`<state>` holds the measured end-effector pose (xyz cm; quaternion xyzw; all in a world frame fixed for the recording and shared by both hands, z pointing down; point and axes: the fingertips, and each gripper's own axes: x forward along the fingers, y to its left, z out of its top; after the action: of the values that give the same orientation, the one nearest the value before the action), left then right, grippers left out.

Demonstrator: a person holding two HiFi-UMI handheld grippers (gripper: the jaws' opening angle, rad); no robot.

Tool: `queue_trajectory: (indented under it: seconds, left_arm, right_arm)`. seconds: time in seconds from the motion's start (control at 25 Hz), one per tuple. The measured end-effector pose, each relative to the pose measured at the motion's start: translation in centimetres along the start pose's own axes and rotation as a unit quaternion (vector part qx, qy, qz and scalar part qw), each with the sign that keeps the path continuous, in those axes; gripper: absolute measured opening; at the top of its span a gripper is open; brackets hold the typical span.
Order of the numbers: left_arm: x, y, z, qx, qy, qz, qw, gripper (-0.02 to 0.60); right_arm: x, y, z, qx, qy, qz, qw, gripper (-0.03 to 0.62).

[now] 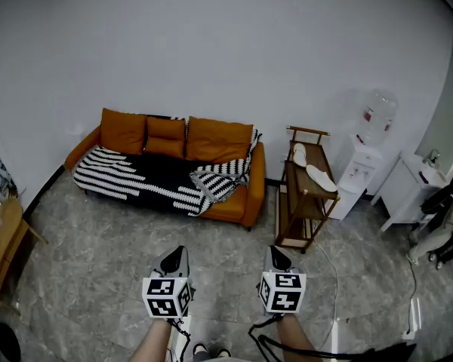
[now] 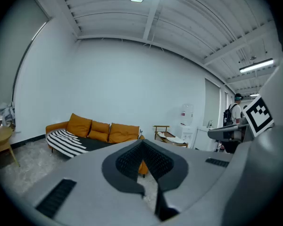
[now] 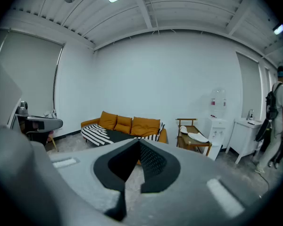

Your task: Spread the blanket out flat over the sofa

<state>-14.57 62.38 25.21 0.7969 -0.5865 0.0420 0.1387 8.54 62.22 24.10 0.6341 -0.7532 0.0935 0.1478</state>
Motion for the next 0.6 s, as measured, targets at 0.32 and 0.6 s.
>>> queue_trajectory:
  seconds: [0.32,0.6]
  left_arm:
    - [-0.1,0.8,0.1,-0.004,0.002,-0.002,1.0,0.005]
    - [0.3,2.2,0.3,0.001,0.007,-0.012,0.9999,0.005]
  right_arm:
    - [0.2,0.6,0.2,-0.005,0.0,-0.004,1.0,0.005]
    - [1.0,1.2,0.7,-0.001,-0.011,-0.016,1.0,0.005]
